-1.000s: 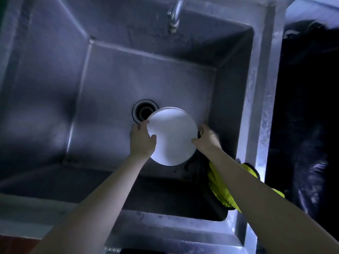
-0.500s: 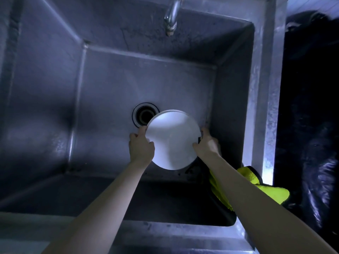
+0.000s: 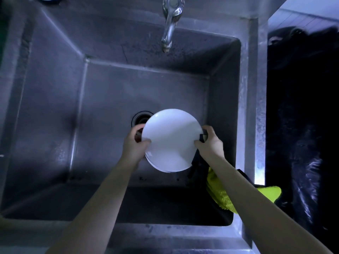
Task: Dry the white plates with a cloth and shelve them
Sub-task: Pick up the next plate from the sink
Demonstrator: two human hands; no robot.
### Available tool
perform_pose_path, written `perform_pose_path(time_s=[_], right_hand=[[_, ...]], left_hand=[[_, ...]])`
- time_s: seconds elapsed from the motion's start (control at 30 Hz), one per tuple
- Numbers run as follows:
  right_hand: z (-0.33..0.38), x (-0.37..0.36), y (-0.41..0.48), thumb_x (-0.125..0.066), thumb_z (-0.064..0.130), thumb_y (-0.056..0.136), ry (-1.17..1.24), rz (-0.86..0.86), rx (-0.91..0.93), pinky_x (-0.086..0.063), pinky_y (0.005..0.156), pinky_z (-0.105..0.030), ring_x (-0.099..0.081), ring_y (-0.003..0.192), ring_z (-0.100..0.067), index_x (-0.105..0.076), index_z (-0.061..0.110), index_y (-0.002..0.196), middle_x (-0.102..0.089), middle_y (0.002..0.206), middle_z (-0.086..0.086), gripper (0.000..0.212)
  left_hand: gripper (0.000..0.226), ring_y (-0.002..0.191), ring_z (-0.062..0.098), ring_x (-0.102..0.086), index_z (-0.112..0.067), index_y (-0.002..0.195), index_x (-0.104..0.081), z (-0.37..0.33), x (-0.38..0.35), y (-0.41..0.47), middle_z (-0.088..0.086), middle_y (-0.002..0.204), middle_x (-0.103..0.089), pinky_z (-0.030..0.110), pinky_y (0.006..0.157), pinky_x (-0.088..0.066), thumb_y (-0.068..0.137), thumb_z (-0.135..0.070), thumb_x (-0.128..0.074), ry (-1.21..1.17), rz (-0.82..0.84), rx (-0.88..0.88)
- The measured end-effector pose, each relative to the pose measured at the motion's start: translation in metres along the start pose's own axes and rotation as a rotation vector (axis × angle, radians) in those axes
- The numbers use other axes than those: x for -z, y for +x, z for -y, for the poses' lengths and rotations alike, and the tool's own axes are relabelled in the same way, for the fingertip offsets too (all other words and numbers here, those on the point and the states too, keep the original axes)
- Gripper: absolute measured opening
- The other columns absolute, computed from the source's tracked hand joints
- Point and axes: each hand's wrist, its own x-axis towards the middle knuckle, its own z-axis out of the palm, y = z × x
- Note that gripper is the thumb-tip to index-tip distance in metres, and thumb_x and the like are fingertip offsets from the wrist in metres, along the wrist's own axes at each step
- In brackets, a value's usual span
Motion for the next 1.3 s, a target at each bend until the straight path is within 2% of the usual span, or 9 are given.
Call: perform_pose_path(time_s=[0.23, 0.4, 0.57, 0.7, 0.83, 0.93, 1.07, 1.2, 1.3], right_hand=[[0.045, 0.047, -0.027, -0.063, 0.015, 0.082, 0.173, -0.101, 0.084, -0.042, 0.054, -0.012, -0.056, 0.077, -0.01, -0.062, 0.041, 0.096, -0.059, 0.081, 0.017, 0.029], [0.08, 0.09, -0.058, -0.067, 0.019, 0.082, 0.223, -0.131, 0.192, -0.043, 0.051, -0.011, -0.056, 0.068, 0.002, -0.057, 0.063, 0.068, -0.056, 0.066, 0.025, 0.047], [0.095, 0.132, -0.089, -0.07, 0.025, 0.083, 0.206, -0.123, 0.319, -0.048, 0.079, -0.029, -0.061, 0.098, -0.017, -0.064, 0.041, 0.114, -0.064, 0.093, 0.012, 0.036], [0.103, 0.176, -0.114, -0.075, 0.026, 0.075, 0.153, -0.274, 0.412, -0.04, 0.057, -0.022, -0.057, 0.071, -0.025, -0.065, 0.003, 0.087, -0.062, 0.074, -0.011, 0.027], [0.132, 0.224, -0.136, -0.069, 0.022, 0.084, 0.026, -0.389, 0.619, -0.029, 0.053, -0.032, -0.042, 0.059, -0.025, -0.048, -0.004, 0.066, -0.044, 0.058, -0.009, 0.039], [0.164, 0.247, -0.154, -0.065, 0.022, 0.092, -0.034, -0.374, 0.84, -0.034, 0.067, -0.025, -0.056, 0.082, -0.028, -0.071, 0.004, 0.089, -0.056, 0.08, -0.013, 0.019], [0.188, 0.255, -0.173, -0.066, 0.024, 0.092, -0.232, -0.428, 1.131, -0.035, 0.09, -0.02, -0.051, 0.104, -0.029, -0.066, 0.014, 0.126, -0.044, 0.098, -0.011, 0.035], [0.202, 0.261, -0.181, -0.053, 0.047, 0.094, -0.577, -0.726, 1.102, -0.041, 0.072, -0.035, -0.056, 0.095, -0.033, -0.055, 0.033, 0.137, -0.044, 0.096, -0.006, 0.045], [0.208, 0.258, -0.185, -0.054, 0.039, 0.097, -0.378, -0.524, 1.121, -0.04, 0.07, -0.034, -0.063, 0.096, -0.032, -0.055, 0.026, 0.136, -0.061, 0.097, -0.005, 0.041]], left_hand=[[0.066, 0.123, 0.027, -0.061, -0.05, 0.123, -0.056, -0.054, 0.011, -0.035, 0.003, 0.139, -0.06, 0.039, 0.085, -0.059, 0.092, 0.009, -0.059, -0.299, 0.181, -0.149], [0.052, 0.132, 0.007, -0.054, -0.046, 0.14, -0.049, -0.089, 0.002, -0.077, -0.017, 0.144, -0.056, 0.043, 0.112, -0.044, 0.104, -0.009, -0.05, -0.35, 0.093, -0.303], [0.038, 0.128, 0.005, -0.056, -0.057, 0.126, -0.054, -0.123, -0.012, -0.12, -0.024, 0.133, -0.062, 0.046, 0.113, -0.043, 0.107, -0.028, -0.04, -0.416, -0.039, -0.378], [0.038, 0.11, -0.001, -0.065, -0.058, 0.121, -0.06, -0.141, -0.013, -0.15, -0.028, 0.12, -0.067, 0.03, 0.081, -0.06, 0.104, -0.03, -0.04, -0.464, -0.128, -0.398], [0.042, 0.089, -0.014, -0.065, -0.065, 0.107, -0.06, -0.157, -0.012, -0.174, -0.036, 0.106, -0.067, 0.012, 0.059, -0.053, 0.105, -0.028, -0.04, -0.498, -0.154, -0.43], [0.042, 0.095, -0.013, -0.064, -0.066, 0.106, -0.059, -0.168, -0.015, -0.189, -0.04, 0.103, -0.065, 0.018, 0.071, -0.052, 0.106, -0.029, -0.04, -0.47, -0.154, -0.479], [0.039, 0.099, -0.005, -0.064, -0.064, 0.111, -0.058, -0.181, -0.025, -0.199, -0.038, 0.1, -0.067, 0.031, 0.089, -0.051, 0.107, -0.029, -0.04, -0.433, -0.138, -0.536], [0.037, 0.127, 0.01, -0.053, -0.062, 0.116, -0.056, -0.195, -0.031, -0.213, -0.022, 0.132, -0.061, 0.044, 0.114, -0.041, 0.108, -0.03, -0.039, -0.439, -0.115, -0.592], [0.036, 0.133, 0.012, -0.048, -0.058, 0.123, -0.055, -0.201, -0.03, -0.216, -0.013, 0.143, -0.054, 0.045, 0.117, -0.037, 0.108, -0.031, -0.039, -0.439, -0.126, -0.603]])
